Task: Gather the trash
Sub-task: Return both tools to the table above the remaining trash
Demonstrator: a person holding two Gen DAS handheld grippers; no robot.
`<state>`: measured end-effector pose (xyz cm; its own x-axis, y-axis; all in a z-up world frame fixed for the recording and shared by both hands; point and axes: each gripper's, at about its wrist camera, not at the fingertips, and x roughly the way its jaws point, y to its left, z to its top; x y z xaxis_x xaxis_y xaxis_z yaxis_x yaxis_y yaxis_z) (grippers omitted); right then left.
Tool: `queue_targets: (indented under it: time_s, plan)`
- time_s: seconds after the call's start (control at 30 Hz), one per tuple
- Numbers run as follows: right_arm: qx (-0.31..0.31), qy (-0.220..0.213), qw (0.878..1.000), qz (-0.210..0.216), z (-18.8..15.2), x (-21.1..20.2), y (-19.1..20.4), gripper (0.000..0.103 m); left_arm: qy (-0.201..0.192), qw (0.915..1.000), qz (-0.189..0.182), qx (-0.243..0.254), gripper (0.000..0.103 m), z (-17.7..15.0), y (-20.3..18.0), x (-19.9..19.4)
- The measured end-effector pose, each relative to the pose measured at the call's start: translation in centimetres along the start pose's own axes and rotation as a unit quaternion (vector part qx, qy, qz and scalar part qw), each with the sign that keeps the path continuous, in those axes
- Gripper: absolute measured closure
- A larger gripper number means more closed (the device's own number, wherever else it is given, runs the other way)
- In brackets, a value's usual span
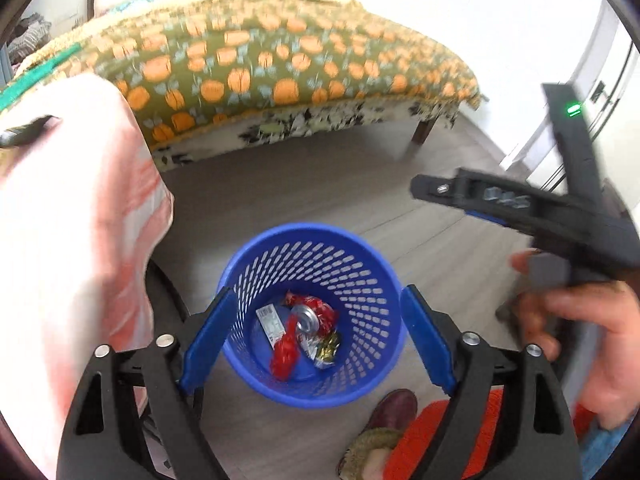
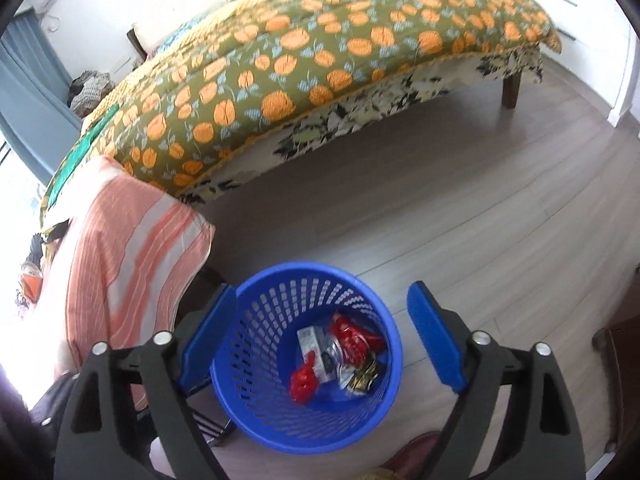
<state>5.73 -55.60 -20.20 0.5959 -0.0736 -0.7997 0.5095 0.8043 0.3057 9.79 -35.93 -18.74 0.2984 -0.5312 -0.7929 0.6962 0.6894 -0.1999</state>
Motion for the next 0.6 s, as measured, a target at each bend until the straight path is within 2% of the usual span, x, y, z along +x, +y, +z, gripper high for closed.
queue_targets:
  time_s: [0.1,0.2,0.4,0.5,0.6]
  plan:
    - [-0.017,-0.024,1.0,-0.002,-0.2,-1.1,1.4,0.016,-0.024,0.9997,-0.002,-0.002,0.013,-0.5,0.9,-3.5]
    - [-0.053,-0.053,0.997,-0.003,-0.7,-2.3,3.6,0.016,-0.035,0.9993,0.015,-0.007,0.012,-1.4,2.6,-6.7]
    - [-0.17,-0.114,0.979,-0.009,-3.1,-4.3,10.1,0.016,-0.04,0.9948,0.091,-0.022,0.01,-4.5,9.0,-11.6]
    - [-0.211,-0.11,0.971,0.004,-5.0,-4.3,13.6,0.016,-0.036,0.991,0.119,-0.049,0.01,-6.0,12.7,-13.4]
    - [-0.25,-0.09,0.963,0.036,-7.3,-4.0,18.0,0.016,-0.036,0.9851,0.152,-0.073,0.01,-7.2,16.5,-15.4]
